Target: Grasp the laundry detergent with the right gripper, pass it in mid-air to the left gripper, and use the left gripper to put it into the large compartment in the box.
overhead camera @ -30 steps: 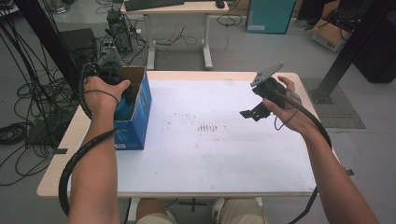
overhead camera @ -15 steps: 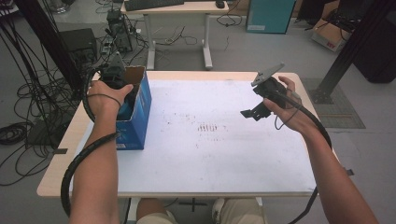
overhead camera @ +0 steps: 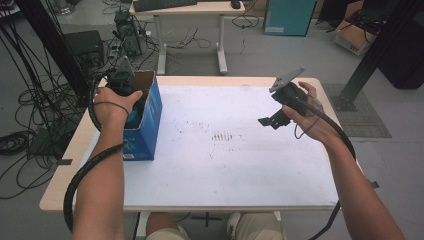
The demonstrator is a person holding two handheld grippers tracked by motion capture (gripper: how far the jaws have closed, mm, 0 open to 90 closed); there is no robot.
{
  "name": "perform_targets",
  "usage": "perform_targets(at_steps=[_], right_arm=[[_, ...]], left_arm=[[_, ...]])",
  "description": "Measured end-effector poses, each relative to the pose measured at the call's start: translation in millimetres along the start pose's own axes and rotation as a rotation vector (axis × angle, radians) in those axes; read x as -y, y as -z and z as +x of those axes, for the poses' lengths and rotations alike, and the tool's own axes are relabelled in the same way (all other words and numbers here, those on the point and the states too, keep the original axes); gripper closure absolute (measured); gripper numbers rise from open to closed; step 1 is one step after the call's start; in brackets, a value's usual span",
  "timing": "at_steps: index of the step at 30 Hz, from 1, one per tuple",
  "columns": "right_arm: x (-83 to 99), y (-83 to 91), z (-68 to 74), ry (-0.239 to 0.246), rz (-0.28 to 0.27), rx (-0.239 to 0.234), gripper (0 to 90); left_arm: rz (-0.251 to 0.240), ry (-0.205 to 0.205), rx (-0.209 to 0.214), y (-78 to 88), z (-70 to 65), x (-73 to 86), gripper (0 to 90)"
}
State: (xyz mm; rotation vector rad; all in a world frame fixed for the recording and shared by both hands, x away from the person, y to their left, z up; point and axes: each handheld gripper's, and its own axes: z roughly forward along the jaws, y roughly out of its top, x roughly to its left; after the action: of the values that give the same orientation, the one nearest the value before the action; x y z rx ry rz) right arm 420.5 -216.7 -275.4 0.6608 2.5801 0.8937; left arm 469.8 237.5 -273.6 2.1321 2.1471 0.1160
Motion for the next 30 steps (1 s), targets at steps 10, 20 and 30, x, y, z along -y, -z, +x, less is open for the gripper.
perform_targets(at_steps=[10,20,30], right_arm=[[-4.9,2.7,1.7,-0.003,0.005,0.009,0.2],[-7.1,4.3,1.2,-0.004,0.012,0.01,0.2],[-6.6,5.1,0.7,-0.001,0.013,0.011,0.2]], left_arm=[[0.001,-0.005,0.007,-0.9,-0.6,-0.3,35.7],[0.007,-0.014,0.005,-0.9,-1.7,-1.0,35.8],[0.005,-0.013,0.005,-0.9,-1.4,-0.2,35.8]])
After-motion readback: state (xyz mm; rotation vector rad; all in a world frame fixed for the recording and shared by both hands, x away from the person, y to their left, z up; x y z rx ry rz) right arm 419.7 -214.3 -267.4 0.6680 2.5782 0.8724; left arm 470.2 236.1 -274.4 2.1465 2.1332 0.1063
